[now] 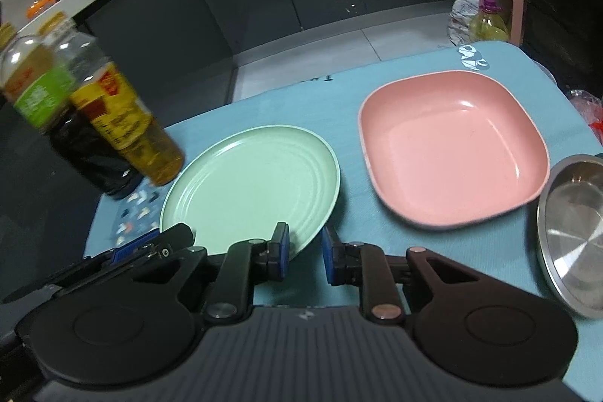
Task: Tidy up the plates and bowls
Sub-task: 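Close both grippers on the green plate's rim, then lift the green plate with both grippers and carry it toward the stacked bowls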
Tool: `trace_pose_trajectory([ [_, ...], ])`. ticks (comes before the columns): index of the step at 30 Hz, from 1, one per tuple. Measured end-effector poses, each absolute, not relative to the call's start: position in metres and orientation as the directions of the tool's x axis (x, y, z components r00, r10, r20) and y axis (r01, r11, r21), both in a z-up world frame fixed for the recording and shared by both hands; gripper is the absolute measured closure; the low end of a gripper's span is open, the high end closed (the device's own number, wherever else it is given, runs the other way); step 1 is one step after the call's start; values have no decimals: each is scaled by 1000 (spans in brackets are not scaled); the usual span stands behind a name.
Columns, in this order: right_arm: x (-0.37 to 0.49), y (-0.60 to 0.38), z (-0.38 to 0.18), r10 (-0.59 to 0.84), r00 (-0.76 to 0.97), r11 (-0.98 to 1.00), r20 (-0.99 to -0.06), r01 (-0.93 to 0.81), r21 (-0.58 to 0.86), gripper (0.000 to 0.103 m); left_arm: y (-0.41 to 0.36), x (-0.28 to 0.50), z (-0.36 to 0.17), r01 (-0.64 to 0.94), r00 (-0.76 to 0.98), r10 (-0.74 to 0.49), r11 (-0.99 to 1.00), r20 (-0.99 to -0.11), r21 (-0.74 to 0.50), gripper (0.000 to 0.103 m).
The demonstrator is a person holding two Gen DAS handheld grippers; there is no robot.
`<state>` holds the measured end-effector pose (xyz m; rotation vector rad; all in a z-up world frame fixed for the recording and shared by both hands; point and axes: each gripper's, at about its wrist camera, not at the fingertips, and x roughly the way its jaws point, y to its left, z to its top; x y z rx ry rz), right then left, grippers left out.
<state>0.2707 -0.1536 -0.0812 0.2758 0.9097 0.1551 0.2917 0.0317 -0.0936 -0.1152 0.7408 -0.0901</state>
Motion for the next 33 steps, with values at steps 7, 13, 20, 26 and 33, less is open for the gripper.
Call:
trace_pose_trajectory([
  [7, 244, -137, -63, 274, 615, 952, -739, -63, 301, 83, 51, 255, -75, 26, 772, -106, 990, -627, -136, 84],
  [13, 226, -121, -53, 292, 606, 950, -740, -90, 300, 83, 71, 235, -70, 7, 777, -106, 987, -621, -160, 84],
  [20, 208, -96, -49, 300, 594, 951, -746, -125, 283, 83, 96, 213, -69, -27, 784, -83, 985, -615, -168, 84],
  [26, 197, -75, -49, 305, 578, 951, -757, -149, 269, 83, 116, 199, -73, -60, 784, -69, 981, -617, -185, 84],
  [33, 187, -57, -52, 299, 562, 954, -771, -168, 247, 83, 132, 191, -83, -81, 774, -65, 976, -629, -201, 84],
])
